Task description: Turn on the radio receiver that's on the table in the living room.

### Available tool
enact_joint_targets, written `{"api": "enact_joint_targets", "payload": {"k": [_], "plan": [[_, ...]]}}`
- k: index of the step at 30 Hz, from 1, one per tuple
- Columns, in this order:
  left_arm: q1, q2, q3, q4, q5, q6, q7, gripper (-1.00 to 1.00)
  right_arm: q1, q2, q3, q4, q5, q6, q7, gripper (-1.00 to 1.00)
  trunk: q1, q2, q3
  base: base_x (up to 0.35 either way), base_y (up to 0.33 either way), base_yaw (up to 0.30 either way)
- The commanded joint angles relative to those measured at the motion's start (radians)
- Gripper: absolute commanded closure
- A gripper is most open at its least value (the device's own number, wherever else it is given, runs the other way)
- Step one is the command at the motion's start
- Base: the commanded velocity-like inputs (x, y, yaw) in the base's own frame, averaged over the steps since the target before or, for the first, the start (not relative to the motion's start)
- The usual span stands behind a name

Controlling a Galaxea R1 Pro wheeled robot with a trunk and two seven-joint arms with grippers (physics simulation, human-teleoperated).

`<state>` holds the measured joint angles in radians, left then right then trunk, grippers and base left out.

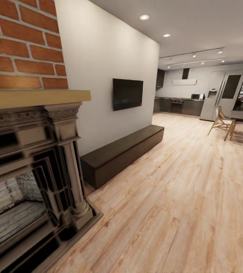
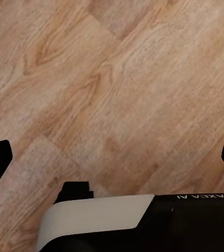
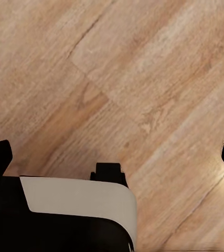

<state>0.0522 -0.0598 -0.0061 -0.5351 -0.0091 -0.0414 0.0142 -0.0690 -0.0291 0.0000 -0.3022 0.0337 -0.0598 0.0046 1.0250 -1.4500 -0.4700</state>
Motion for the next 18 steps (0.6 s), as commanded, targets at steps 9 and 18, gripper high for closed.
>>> {"api": "enact_joint_targets", "payload": {"k": [9, 18], "plan": [[0.000, -0.001, 0.000, 0.000, 0.001, 0.000, 0.000, -1.00, 0.000, 0.000, 0.000, 0.000, 0.000, 0.000, 0.000, -1.00, 0.000, 0.000, 0.000, 0.000, 0.000, -0.277], [0.000, -0.003, 0.000, -0.006, 0.001, 0.000, 0.001, -1.00, 0.000, 0.000, -0.001, -0.002, 0.000, 0.000, 0.000, -1.00, -0.023, 0.042, 0.019, 0.000, 0.000, -0.277]]}}
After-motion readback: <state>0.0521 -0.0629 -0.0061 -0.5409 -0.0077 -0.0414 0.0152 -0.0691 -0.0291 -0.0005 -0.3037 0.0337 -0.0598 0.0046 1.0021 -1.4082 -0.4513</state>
